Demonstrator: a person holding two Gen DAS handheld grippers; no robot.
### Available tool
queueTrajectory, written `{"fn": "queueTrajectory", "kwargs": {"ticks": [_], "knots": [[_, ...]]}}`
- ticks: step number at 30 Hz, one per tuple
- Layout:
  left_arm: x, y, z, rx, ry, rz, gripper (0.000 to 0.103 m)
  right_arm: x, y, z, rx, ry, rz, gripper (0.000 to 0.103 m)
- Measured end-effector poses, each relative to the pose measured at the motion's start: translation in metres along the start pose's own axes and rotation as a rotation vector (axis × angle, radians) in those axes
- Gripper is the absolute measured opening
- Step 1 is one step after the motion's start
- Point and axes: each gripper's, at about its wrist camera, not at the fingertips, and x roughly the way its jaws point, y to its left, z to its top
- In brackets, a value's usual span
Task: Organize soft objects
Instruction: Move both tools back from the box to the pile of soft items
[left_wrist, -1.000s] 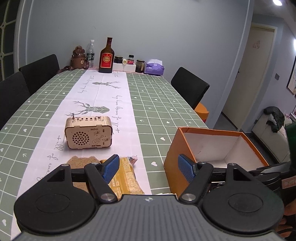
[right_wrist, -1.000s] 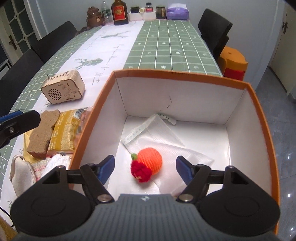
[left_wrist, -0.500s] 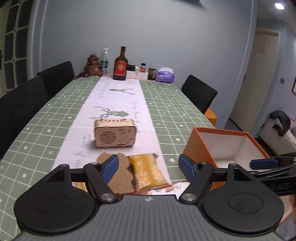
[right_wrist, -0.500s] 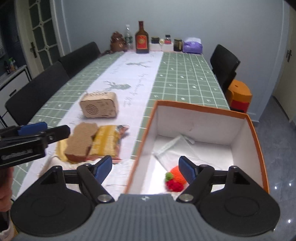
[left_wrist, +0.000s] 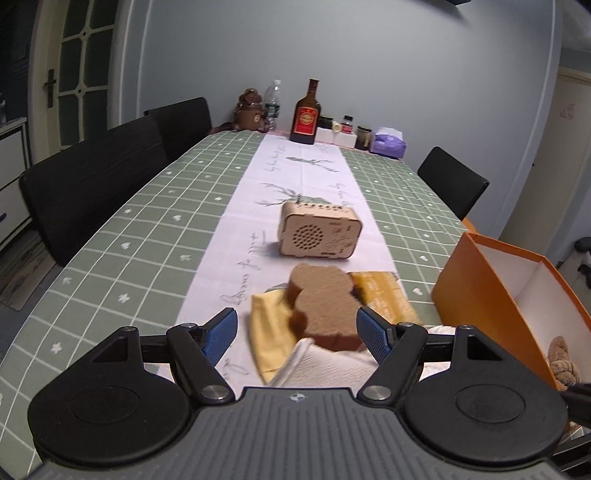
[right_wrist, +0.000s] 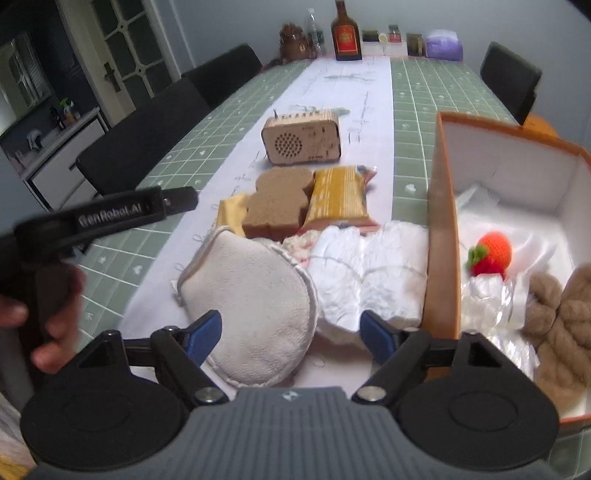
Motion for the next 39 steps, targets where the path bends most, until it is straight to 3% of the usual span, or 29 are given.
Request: {"fn": "queueTrajectory", "kwargs": {"ticks": [3, 8, 16, 19, 23, 26, 30, 33, 35, 39], "knots": [[-0.005, 0.014, -0.008, -0.027, 0.009, 0.01, 0.086, 0.006, 0.015, -0.012, -0.067, -0.039, -0.105, 0.084], [-0.008, 0.036, -0.023, -0.074, 0.035, 0.034, 0.086, 0.008, 0.024, -0.021, -0.076, -0.104, -0.181, 0.084], [-0.006, 0.061, -0.039, -0.14, 0.079, 0.056, 0.086, 0.005, 0.037, -0.028, -0.086, -0.075, -0.107, 0.08], [-0.006, 0.064, -0.04, -0.151, 0.081, 0.055, 0.086, 0.013, 0.036, -0.029, -0.069, -0.058, -0.118, 0.079], [-0.006, 0.068, -0.042, -0.161, 0.082, 0.061, 0.086, 0.027, 0.035, -0.032, -0.036, -0.014, -0.066, 0.076], [-0.005, 0.072, -0.042, -0.171, 0.089, 0.064, 0.086, 0.045, 0.036, -0.034, -0.036, 0.014, -0.098, 0.076], [-0.005, 0.077, -0.045, -0.183, 0.099, 0.046, 0.086, 0.07, 0.029, -0.04, -0.021, 0.056, -0.084, 0.055], [-0.004, 0.08, -0.047, -0.185, 0.106, 0.065, 0.086, 0.07, 0.027, -0.043, -0.013, 0.017, -0.053, 0.038], [-0.002, 0.084, -0.048, -0.193, 0.117, 0.076, 0.086, 0.062, 0.028, -0.043, -0.027, -0.012, -0.016, 0.032], [0.0, 0.088, -0.049, -0.199, 0.126, 0.104, 0.086, 0.048, 0.022, -0.033, 0.014, -0.063, 0.14, 0.032]]}}
